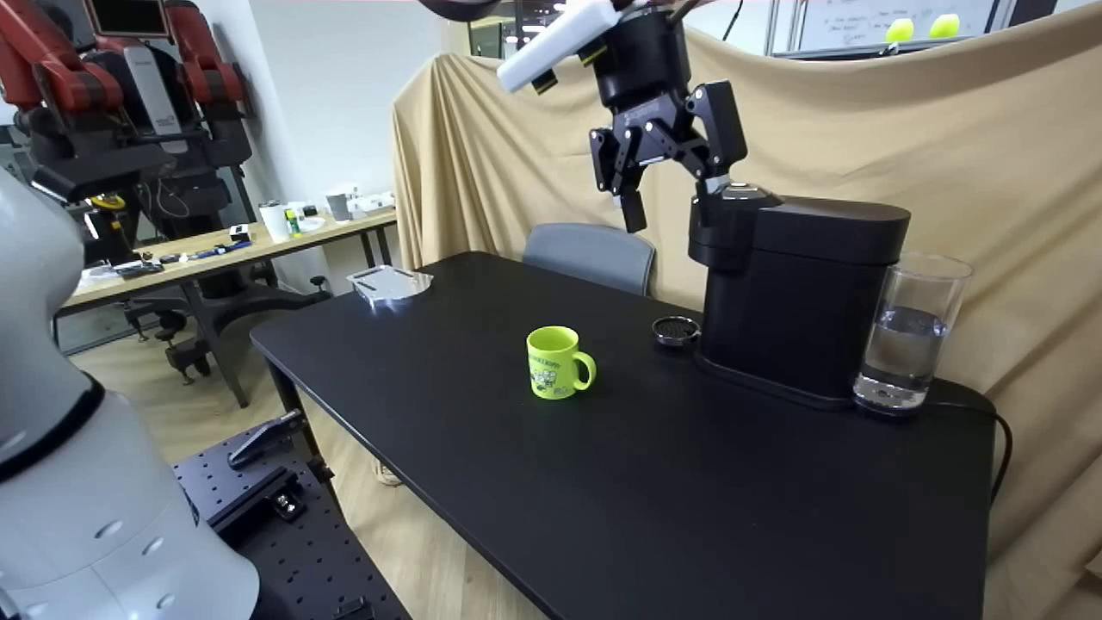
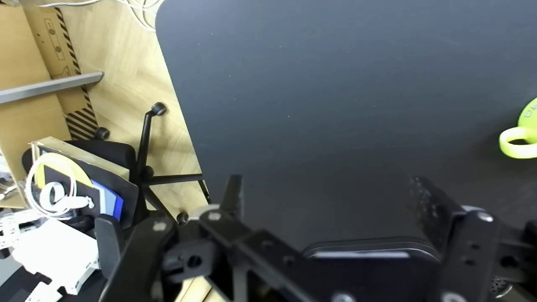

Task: Move the mug to the left

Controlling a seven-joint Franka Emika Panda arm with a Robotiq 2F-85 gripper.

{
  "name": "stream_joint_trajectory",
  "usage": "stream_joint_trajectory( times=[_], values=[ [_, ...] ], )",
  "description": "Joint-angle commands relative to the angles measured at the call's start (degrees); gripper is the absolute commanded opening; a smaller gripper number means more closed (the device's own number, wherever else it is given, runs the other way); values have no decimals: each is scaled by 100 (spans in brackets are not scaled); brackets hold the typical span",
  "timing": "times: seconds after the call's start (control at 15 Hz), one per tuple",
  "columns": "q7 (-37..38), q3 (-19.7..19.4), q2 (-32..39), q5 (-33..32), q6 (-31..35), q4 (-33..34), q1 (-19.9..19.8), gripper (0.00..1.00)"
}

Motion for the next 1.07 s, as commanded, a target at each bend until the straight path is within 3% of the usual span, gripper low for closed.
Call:
stream_joint_trajectory(
  times=[0.0,0.4,0.53,0.93,1.0],
  values=[
    [17,-101,-1,-26,-19,11,107,100],
    [-271,-108,145,159,45,112,237,100],
    [-590,-48,323,377,149,190,454,100],
    [-1966,290,1107,1940,176,473,1382,100],
    [-1582,231,800,1600,323,179,1215,100]
  ],
)
